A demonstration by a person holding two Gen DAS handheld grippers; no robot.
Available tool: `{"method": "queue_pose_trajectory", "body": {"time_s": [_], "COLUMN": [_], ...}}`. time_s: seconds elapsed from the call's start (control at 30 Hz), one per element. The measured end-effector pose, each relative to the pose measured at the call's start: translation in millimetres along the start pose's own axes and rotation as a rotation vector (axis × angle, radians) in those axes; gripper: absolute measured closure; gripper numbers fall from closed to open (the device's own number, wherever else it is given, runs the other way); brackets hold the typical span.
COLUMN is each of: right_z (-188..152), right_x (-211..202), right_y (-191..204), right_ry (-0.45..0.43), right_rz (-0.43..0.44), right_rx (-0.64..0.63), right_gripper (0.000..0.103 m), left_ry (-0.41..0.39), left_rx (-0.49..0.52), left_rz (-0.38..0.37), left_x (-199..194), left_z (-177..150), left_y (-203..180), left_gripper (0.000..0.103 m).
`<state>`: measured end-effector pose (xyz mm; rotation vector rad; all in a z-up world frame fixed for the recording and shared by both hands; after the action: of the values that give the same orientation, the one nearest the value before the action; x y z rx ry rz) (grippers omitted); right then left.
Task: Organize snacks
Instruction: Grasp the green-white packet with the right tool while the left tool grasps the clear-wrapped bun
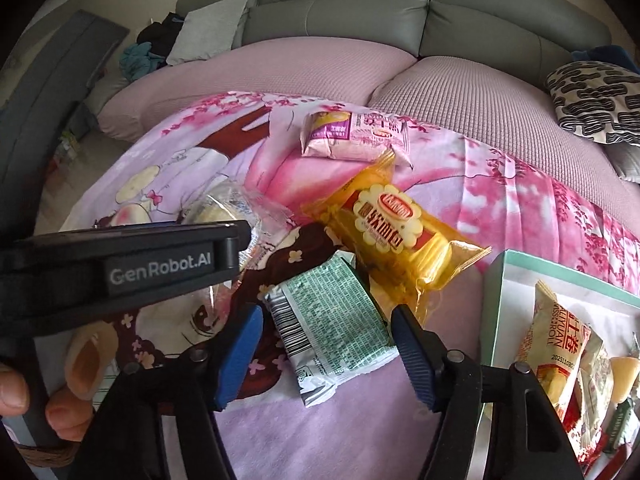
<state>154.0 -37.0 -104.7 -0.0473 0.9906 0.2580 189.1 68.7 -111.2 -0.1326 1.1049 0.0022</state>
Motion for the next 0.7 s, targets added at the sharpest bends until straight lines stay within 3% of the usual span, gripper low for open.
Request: {"method": "queue_pose_trajectory", "body": {"time_s": [0.2, 0.7], "right_z": [-4, 0], "right_x": [9, -20], "right_y": [-6, -9], "right_ry": [0.020, -0.030], "right_rz": [-0.005, 0.025], "right_rx": [0.015, 0.056], "right_gripper": [0.040, 0.046], "left_ry": [0.041, -0.014], "left_rx": [0.000, -0.043], "left_rz": [0.011, 0.014], "left_x": [12, -20], "left_z": [-6, -8], "left_y": [0, 2], "left_gripper": [0.044, 0.047]}}
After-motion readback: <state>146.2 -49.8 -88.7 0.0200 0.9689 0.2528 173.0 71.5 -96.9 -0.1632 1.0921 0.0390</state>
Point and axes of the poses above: each gripper's, at about its wrist camera, not at the fingertips, and x roughly the way its jaws point, y to its left, z to its top, the point moved 9 cm from there along x, roughly the way its jaws point, and after that the axes turned 4 degrees about x, right-handed, at the moved point
